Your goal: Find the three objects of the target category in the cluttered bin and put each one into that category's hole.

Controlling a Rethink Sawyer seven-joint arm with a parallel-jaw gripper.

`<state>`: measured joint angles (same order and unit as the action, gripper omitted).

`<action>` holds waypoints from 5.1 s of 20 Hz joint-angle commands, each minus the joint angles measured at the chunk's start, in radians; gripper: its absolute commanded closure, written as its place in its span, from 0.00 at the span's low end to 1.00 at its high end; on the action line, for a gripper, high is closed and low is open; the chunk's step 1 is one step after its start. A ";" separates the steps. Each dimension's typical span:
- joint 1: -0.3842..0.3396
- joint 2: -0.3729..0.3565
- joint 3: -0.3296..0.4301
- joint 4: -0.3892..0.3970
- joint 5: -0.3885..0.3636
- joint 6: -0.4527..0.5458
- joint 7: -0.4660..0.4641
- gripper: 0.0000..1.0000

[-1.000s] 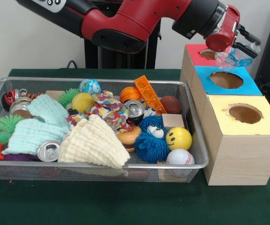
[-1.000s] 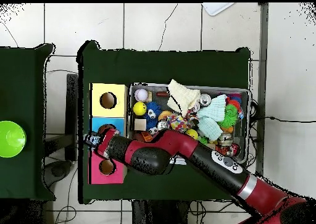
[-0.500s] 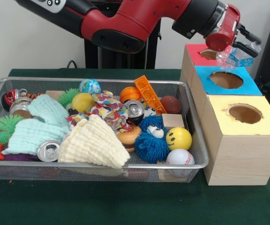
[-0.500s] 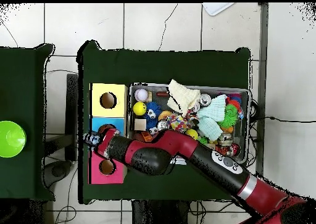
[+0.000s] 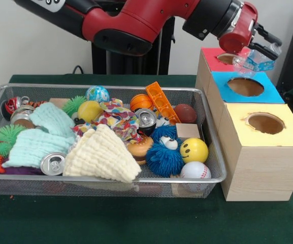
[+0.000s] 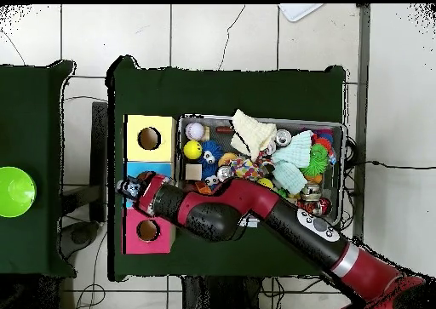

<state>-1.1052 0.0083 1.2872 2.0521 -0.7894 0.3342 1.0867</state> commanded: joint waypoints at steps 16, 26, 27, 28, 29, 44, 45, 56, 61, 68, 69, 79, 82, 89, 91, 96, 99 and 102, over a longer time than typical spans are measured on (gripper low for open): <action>-0.036 0.080 0.026 -0.080 -0.039 0.076 -0.200 1.00; -0.029 0.098 -0.022 -0.098 -0.098 0.058 -0.233 1.00; -0.032 0.111 -0.025 -0.102 -0.105 0.060 -0.253 1.00; -0.032 0.115 -0.027 -0.105 -0.111 0.060 -0.259 1.00; -0.032 0.116 -0.028 -0.105 -0.118 0.053 -0.253 1.00; -0.047 0.180 -0.023 -0.134 -0.174 0.062 -0.307 1.00; -0.050 0.189 -0.025 -0.139 -0.176 0.066 -0.322 1.00; -0.080 0.240 -0.039 -0.173 -0.188 0.097 -0.422 1.00; -0.091 0.250 -0.052 -0.183 -0.190 0.102 -0.463 1.00; -0.093 0.254 -0.066 -0.192 -0.185 0.100 -0.514 1.00; -0.092 0.252 -0.069 -0.194 -0.186 0.097 -0.516 1.00; -0.068 0.217 -0.097 -0.202 -0.205 0.052 -0.473 1.00; -0.055 0.201 -0.105 -0.206 -0.218 0.035 -0.447 1.00; -0.030 0.177 -0.131 -0.218 -0.225 0.008 -0.391 1.00; -0.025 0.176 -0.139 -0.222 -0.214 0.005 -0.369 1.00; -0.035 0.206 -0.136 -0.226 -0.211 -0.006 -0.398 1.00; -0.041 0.224 -0.134 -0.230 -0.215 -0.008 -0.426 1.00; -0.046 0.234 -0.129 -0.230 -0.218 -0.008 -0.447 1.00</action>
<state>-1.1442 0.1983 1.2573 1.9959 -0.9172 0.2985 0.8402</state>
